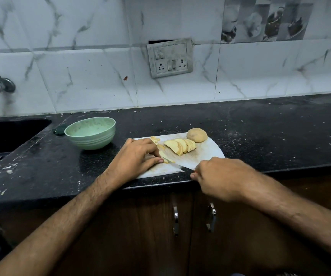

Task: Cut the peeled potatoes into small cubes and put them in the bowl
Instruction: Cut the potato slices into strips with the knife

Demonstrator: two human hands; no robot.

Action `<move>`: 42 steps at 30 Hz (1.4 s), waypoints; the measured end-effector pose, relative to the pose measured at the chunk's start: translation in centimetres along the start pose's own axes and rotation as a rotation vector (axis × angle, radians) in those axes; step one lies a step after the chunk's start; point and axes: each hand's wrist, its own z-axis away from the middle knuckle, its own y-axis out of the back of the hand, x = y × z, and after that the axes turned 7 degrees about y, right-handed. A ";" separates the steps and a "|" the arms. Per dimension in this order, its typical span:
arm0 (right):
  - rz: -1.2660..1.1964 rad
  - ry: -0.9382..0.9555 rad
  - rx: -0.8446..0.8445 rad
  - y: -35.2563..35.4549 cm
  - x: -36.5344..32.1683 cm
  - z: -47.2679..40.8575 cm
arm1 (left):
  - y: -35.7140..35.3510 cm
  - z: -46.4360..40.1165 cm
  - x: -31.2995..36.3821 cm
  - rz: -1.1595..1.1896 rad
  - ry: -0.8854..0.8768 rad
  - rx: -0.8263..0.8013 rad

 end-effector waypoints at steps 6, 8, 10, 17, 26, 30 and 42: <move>0.063 0.002 -0.031 1.5 2.3 0.7 | 0.4 0.3 0.5 0.025 0.003 -0.019; 0.057 0.012 -0.015 1.1 2.4 0.2 | 0.4 0.5 0.7 0.017 0.011 -0.025; 0.072 0.011 0.008 0.8 2.4 -0.5 | 0.5 0.6 0.8 -0.007 0.024 -0.038; 0.099 -0.042 0.044 1.1 2.9 -1.4 | 0.4 0.2 0.2 -0.057 0.045 -0.127; -0.004 -0.040 0.108 -0.1 2.3 -1.8 | 0.8 0.4 -0.1 -0.015 0.046 -0.088; -0.006 -0.029 0.168 -0.9 1.6 -2.1 | 1.1 0.9 -0.1 0.026 0.030 -0.073; 0.188 0.031 0.227 -1.7 -0.8 -2.8 | 1.0 1.1 -1.3 0.212 0.005 -0.107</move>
